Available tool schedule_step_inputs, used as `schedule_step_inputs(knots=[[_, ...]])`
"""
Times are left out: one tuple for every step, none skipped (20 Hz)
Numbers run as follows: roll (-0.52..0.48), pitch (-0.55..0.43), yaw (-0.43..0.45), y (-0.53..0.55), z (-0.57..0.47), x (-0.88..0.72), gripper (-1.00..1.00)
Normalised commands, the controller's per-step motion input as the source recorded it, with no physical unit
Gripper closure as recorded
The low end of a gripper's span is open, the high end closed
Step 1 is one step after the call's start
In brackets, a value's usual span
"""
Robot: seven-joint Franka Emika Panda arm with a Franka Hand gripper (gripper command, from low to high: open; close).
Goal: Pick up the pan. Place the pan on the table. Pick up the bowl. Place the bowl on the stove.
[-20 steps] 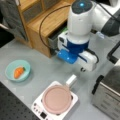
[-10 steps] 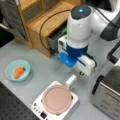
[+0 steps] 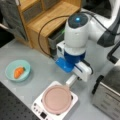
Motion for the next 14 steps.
schedule_step_inputs(knots=[[-0.222, 0.056, 0.159, 0.13, 0.03, 0.33, -1.0], [-0.257, 0.063, 0.197, 0.11, 0.05, 0.3, -1.0], [-0.265, 0.078, 0.228, 0.11, 0.07, 0.27, -1.0], [-0.252, 0.085, 0.251, 0.12, 0.1, 0.24, -1.0], [-0.226, 0.078, 0.268, 0.12, 0.1, 0.22, -1.0], [-0.205, 0.084, 0.261, 0.14, 0.11, 0.21, -1.0], [-0.186, 0.088, 0.24, 0.15, 0.11, 0.2, -1.0], [-0.165, 0.096, 0.237, 0.15, 0.1, 0.19, -1.0], [-0.145, 0.1, 0.228, 0.15, 0.09, 0.19, -1.0], [-0.131, 0.1, 0.221, 0.14, 0.08, 0.19, -1.0], [-0.124, 0.101, 0.217, 0.13, 0.06, 0.21, -1.0], [-0.123, 0.098, 0.215, 0.14, 0.04, 0.22, -1.0], [-0.125, 0.094, 0.21, 0.14, 0.0, 0.24, -1.0], [-0.118, 0.081, 0.2, 0.14, -0.04, 0.26, -1.0]])
